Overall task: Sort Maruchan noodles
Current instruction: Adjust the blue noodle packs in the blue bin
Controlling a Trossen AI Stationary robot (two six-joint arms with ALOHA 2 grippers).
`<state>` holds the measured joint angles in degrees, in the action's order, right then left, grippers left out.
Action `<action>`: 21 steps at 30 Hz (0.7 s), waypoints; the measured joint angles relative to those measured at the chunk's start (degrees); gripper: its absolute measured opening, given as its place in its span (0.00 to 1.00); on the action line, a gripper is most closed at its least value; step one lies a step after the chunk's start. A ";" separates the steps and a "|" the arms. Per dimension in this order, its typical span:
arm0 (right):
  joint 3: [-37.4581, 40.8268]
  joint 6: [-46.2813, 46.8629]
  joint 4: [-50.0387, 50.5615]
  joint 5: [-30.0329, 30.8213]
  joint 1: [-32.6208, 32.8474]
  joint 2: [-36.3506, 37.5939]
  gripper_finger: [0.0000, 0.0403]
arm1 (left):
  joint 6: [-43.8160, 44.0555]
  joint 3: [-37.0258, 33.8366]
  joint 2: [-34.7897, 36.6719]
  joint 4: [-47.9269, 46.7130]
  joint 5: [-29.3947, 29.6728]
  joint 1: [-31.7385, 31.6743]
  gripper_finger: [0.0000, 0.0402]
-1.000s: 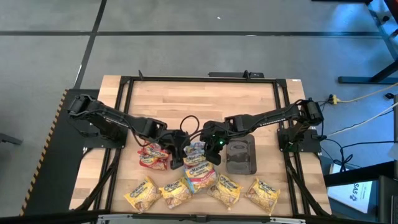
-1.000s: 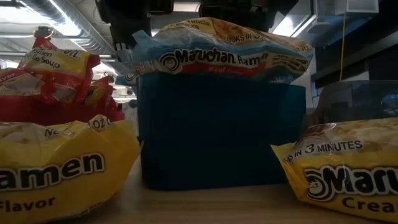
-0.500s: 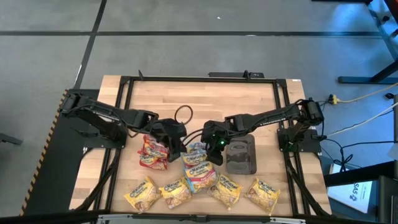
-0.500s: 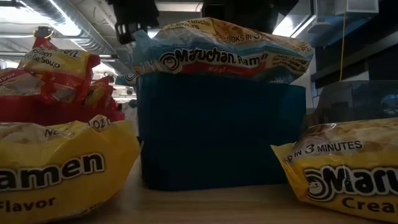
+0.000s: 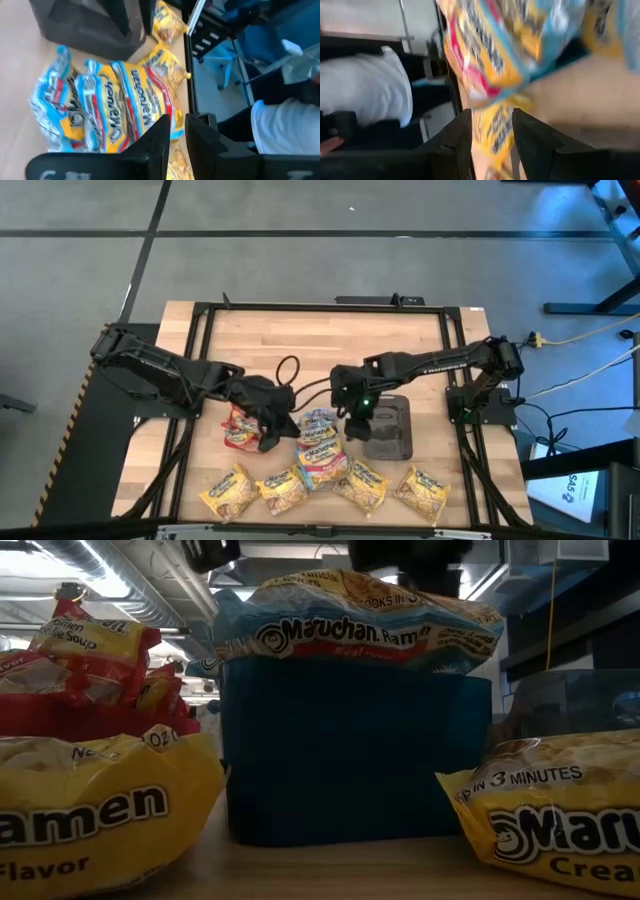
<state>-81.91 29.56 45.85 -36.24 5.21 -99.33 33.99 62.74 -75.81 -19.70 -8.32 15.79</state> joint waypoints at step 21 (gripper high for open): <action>0.09 -1.48 0.90 17.02 14.36 -0.22 0.34 | 1.50 0.02 -0.96 -14.63 2.99 3.80 0.13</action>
<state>-81.82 28.08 46.75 -19.22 19.57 -99.55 35.49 62.76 -76.77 -34.33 -5.32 19.59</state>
